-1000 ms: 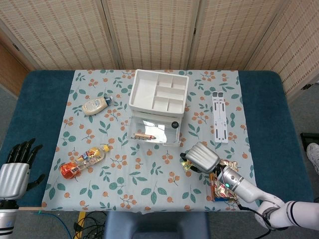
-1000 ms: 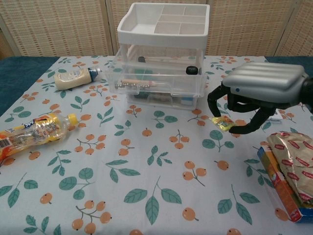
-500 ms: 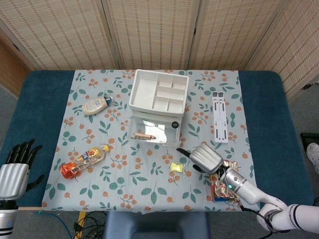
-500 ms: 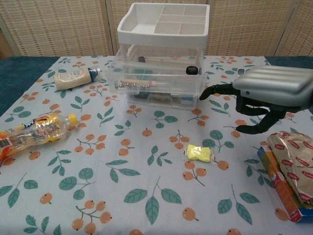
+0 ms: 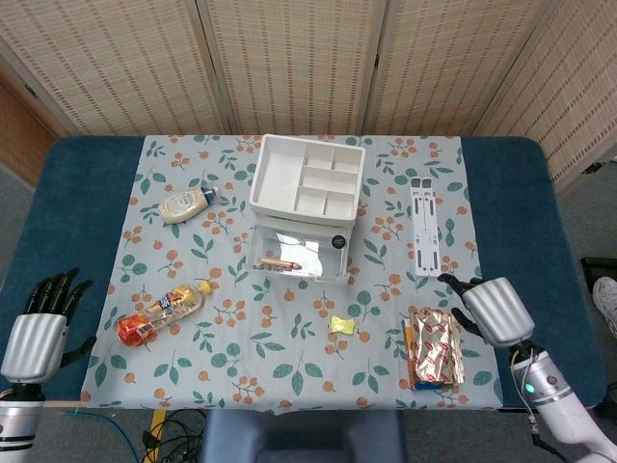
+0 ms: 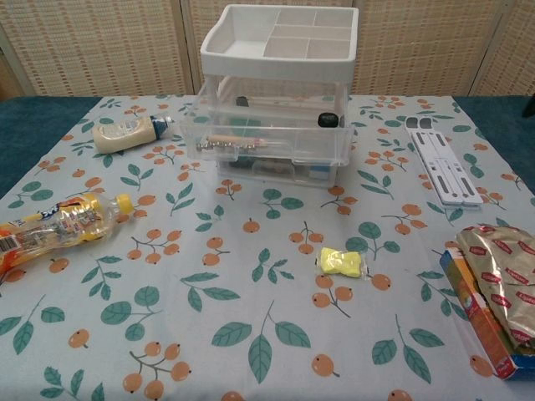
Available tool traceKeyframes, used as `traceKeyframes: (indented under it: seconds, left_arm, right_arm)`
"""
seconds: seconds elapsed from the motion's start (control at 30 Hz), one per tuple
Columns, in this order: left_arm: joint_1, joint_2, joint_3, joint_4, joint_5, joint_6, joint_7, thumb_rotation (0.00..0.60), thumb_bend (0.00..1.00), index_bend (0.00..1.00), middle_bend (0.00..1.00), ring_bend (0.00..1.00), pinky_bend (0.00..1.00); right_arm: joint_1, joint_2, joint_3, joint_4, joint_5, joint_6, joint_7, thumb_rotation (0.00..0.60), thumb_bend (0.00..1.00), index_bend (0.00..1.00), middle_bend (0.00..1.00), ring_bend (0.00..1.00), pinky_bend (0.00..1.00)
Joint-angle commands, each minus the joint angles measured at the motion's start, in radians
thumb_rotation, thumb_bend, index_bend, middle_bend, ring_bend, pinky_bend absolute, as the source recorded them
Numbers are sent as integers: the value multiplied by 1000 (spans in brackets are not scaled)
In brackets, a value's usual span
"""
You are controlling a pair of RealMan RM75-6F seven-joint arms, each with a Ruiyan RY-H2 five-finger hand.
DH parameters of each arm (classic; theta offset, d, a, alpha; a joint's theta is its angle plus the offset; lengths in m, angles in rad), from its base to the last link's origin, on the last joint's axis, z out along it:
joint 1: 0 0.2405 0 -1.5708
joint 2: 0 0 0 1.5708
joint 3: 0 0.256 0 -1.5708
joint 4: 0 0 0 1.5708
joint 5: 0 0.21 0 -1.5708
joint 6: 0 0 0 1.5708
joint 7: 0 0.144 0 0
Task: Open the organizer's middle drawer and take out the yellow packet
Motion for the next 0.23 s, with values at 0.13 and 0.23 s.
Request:
traceKeyframes:
  seconds: [0.13,0.23]
  left_arm:
    - [-7,-14,-3,2,-2,-4,10,600,167,159,70,75,87]
    - [-9,-18,-2,1,0,-4,18,600,167,159,70,75,87]
  right_arm:
    - [-128,44,22,-44,70,110,12,600,347,81,171,93,235]
    - [-176,45,32,-46,79,158,17,600,347,68,143,59,201]
